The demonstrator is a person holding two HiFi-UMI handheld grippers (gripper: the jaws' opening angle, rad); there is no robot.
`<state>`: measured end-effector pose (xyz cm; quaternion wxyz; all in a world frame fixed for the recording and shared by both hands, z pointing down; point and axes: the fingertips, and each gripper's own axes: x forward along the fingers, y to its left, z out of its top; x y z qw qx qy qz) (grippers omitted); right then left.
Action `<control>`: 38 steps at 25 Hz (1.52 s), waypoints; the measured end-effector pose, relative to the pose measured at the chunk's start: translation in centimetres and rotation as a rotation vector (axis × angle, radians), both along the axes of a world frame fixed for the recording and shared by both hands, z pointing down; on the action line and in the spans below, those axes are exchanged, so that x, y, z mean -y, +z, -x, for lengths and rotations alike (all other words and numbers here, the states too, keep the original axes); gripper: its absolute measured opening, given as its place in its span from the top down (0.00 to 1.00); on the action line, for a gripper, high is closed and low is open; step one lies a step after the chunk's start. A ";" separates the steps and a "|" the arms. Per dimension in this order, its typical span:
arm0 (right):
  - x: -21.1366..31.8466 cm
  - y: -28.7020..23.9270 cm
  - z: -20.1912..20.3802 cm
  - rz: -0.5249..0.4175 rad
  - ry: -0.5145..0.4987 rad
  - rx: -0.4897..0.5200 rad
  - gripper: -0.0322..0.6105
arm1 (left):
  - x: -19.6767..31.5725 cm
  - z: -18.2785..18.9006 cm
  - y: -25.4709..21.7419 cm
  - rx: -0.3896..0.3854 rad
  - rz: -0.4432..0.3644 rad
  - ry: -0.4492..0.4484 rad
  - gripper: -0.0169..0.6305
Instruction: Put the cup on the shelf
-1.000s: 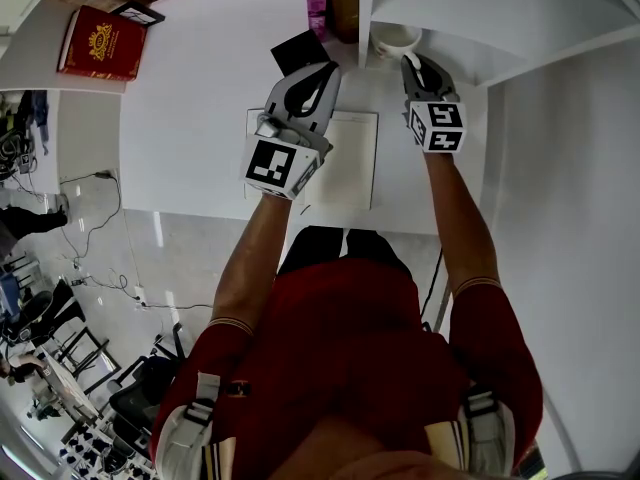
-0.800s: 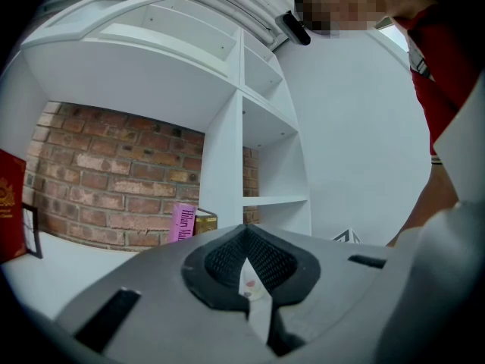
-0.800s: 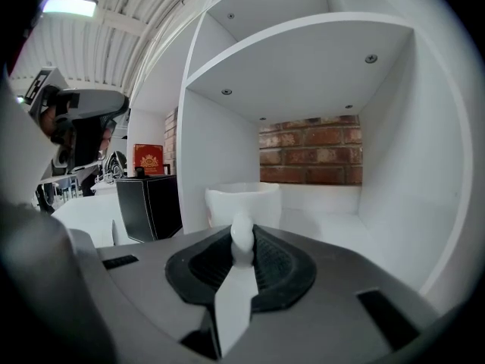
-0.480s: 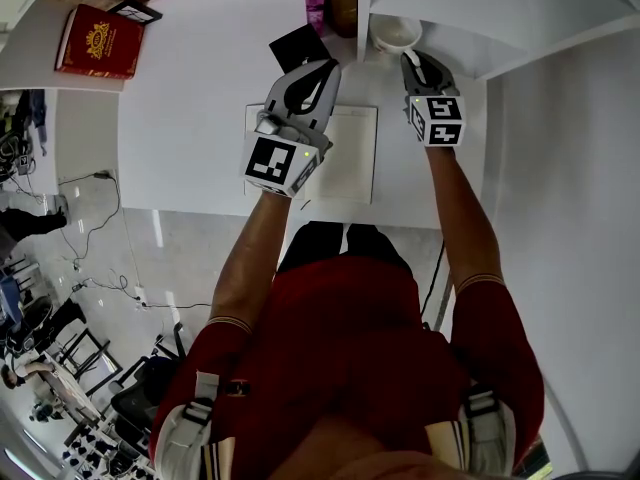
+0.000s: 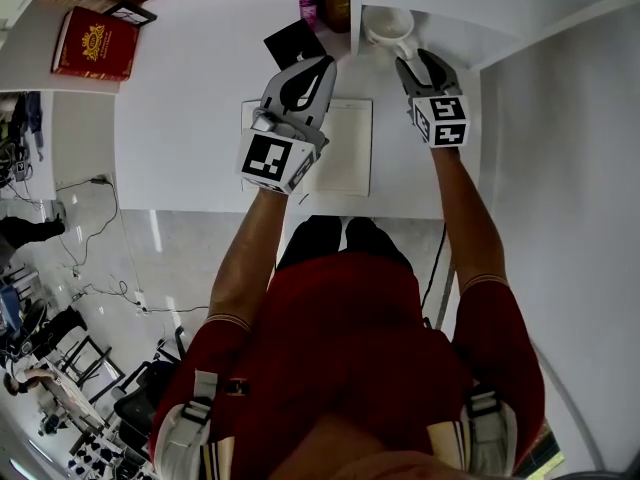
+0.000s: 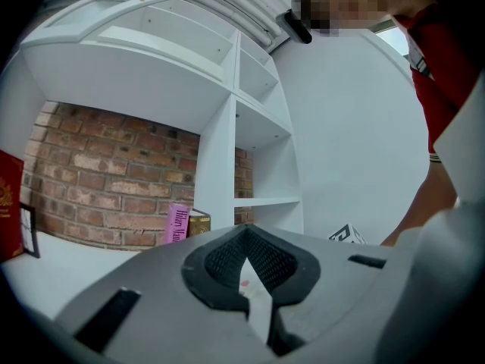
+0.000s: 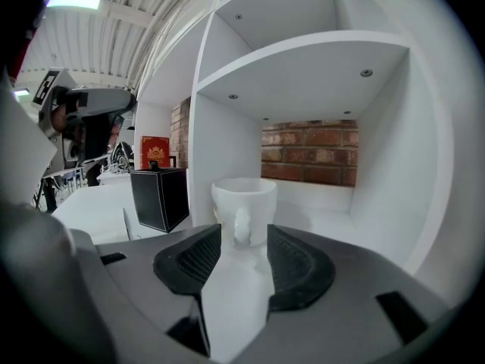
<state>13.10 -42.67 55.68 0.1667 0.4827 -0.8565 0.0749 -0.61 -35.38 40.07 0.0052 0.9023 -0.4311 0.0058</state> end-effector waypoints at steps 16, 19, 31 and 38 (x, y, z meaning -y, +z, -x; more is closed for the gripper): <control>-5.4 -10.7 0.7 -0.153 -0.044 0.071 0.76 | -2.8 -0.4 -2.3 -0.018 -0.040 0.036 0.97; -6.9 -12.9 1.3 -0.184 -0.050 0.084 0.80 | -3.5 -0.4 -3.0 -0.029 -0.059 0.042 0.97; -12.6 -19.0 3.7 -0.277 -0.043 0.141 0.92 | -6.6 0.3 -5.3 -0.038 -0.067 0.064 0.97; -15.9 -22.1 5.0 -0.340 -0.056 0.174 0.95 | -8.6 0.1 -6.8 -0.026 -0.084 0.095 0.97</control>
